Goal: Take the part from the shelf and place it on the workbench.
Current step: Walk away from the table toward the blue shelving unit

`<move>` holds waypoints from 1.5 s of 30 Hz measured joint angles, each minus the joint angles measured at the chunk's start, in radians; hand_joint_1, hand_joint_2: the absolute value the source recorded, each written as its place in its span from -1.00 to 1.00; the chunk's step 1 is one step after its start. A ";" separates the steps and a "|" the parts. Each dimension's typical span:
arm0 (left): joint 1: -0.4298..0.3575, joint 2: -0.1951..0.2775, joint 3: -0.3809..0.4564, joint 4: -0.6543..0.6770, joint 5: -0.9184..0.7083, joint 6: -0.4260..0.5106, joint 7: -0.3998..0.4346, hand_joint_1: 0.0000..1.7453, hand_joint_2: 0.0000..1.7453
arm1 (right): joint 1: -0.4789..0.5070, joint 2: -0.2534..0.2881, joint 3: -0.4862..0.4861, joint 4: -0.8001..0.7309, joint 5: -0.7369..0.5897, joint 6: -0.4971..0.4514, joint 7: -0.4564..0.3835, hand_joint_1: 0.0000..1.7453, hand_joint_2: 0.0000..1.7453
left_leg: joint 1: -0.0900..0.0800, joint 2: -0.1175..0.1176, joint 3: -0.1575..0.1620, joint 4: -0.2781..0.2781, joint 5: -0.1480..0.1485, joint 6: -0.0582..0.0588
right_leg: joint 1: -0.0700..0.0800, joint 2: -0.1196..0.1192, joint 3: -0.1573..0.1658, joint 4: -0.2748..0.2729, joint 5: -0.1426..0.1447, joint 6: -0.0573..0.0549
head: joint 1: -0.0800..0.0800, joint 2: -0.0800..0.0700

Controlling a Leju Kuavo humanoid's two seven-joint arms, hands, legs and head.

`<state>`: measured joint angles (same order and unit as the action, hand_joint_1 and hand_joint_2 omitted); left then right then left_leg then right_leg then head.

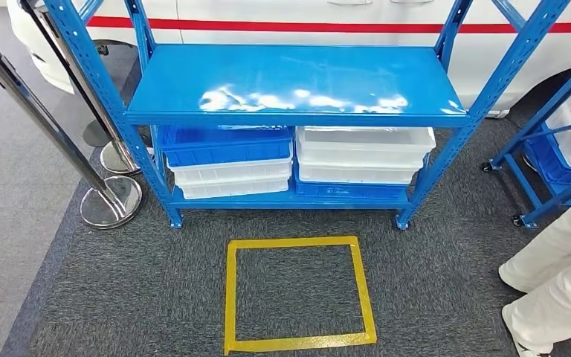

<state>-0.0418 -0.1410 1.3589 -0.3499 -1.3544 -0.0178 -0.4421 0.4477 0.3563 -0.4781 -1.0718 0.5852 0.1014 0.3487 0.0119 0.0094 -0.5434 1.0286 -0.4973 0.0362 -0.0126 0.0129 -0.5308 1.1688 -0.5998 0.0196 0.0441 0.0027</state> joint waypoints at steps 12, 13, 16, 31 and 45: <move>-0.004 -0.004 0.000 -0.006 0.000 0.000 0.004 -1.00 -1.00 | 0.005 0.000 0.003 0.000 0.006 -0.006 -0.003 -1.00 -1.00 | -0.015 0.002 0.108 0.008 -0.078 -0.024 | 0.021 -0.009 -0.073 -0.105 0.122 -0.054 | 0.001 0.000; -0.004 -0.004 0.000 -0.006 0.000 0.000 0.003 -1.00 -1.00 | 0.005 0.001 0.003 0.001 0.008 -0.006 -0.003 -1.00 -1.00 | -0.014 0.001 0.103 0.034 -0.074 -0.028 | 0.017 -0.008 -0.058 -0.116 0.120 -0.058 | 0.001 0.000; -0.006 -0.003 0.000 -0.008 0.000 -0.001 0.003 -1.00 -1.00 | 0.003 0.001 0.003 0.001 0.013 -0.003 -0.004 -1.00 -1.00 | -0.007 -0.002 0.012 0.176 -0.113 -0.045 | 0.011 -0.006 -0.022 -0.138 0.109 -0.067 | 0.001 0.000; 0.003 -0.002 -0.007 -0.015 0.000 -0.004 0.006 -1.00 -1.00 | -0.010 0.002 0.002 0.007 0.007 0.004 -0.008 -1.00 -1.00 | -0.002 0.005 0.011 -0.012 -0.001 0.007 | 0.006 -0.003 -0.016 0.023 0.001 -0.007 | 0.001 0.000; -0.006 0.003 -0.015 -0.016 0.000 -0.006 0.009 -1.00 -1.00 | -0.027 0.004 0.044 0.043 -0.026 -0.089 0.017 -1.00 -1.00 | -0.002 0.008 0.086 0.078 -0.085 -0.042 | 0.013 -0.012 -0.044 -0.126 0.117 -0.058 | 0.002 0.000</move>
<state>-0.0481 -0.1382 1.3438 -0.3657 -1.3547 -0.0239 -0.4328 0.4203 0.3601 -0.4343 -1.0284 0.5590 0.0120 0.3661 0.0101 0.0175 -0.4576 1.1066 -0.5822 -0.0055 0.0001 0.0010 -0.5748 1.0424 -0.4825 -0.0388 0.0466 0.0027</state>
